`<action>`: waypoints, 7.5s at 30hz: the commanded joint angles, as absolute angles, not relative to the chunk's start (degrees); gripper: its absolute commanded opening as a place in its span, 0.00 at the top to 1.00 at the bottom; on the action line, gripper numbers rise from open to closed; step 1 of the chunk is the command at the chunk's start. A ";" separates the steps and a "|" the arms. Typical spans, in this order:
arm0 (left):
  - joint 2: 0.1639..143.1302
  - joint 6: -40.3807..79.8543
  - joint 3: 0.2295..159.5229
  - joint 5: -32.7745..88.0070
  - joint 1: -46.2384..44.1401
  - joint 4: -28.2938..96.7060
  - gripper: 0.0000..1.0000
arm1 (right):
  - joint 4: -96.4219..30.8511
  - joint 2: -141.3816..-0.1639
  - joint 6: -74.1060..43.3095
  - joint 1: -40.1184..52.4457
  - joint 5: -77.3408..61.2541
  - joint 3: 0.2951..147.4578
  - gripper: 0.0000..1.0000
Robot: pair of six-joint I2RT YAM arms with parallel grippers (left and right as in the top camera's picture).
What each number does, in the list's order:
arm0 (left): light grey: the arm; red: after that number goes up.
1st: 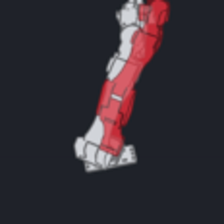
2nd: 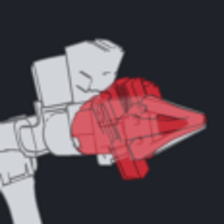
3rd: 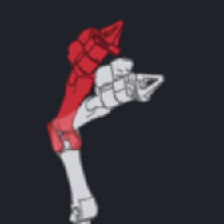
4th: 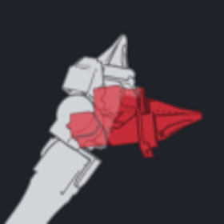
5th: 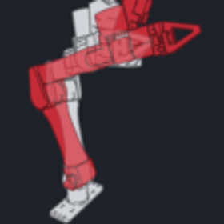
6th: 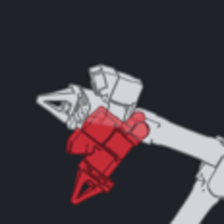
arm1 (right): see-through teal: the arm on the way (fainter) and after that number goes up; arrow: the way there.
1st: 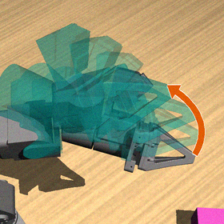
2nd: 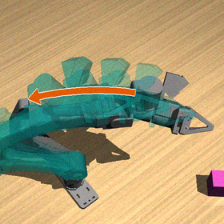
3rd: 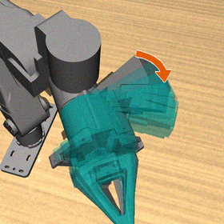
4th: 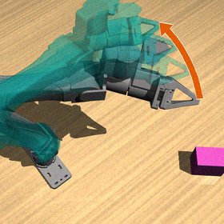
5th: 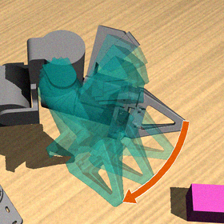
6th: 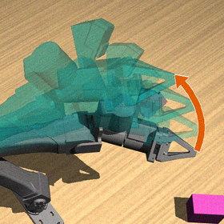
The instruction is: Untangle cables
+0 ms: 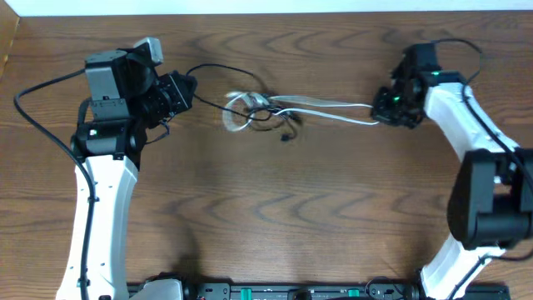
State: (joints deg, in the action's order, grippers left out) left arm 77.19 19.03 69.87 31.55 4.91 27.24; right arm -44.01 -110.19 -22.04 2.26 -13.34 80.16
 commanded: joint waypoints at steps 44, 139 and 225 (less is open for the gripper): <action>75.90 15.64 71.48 11.53 5.82 38.15 0.93 | -41.63 -67.96 -23.99 -42.35 -30.70 80.62 0.99; 77.43 61.01 71.48 72.38 5.72 0.32 0.93 | -19.99 -125.89 12.51 23.24 -19.79 80.55 0.99; 78.63 10.33 71.48 12.99 -9.34 49.87 0.48 | -56.69 -92.77 -5.02 6.11 7.49 107.59 0.99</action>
State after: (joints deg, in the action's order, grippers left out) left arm 78.26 11.07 70.15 12.56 -9.23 49.69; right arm -59.13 -97.45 -17.26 6.11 16.16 100.20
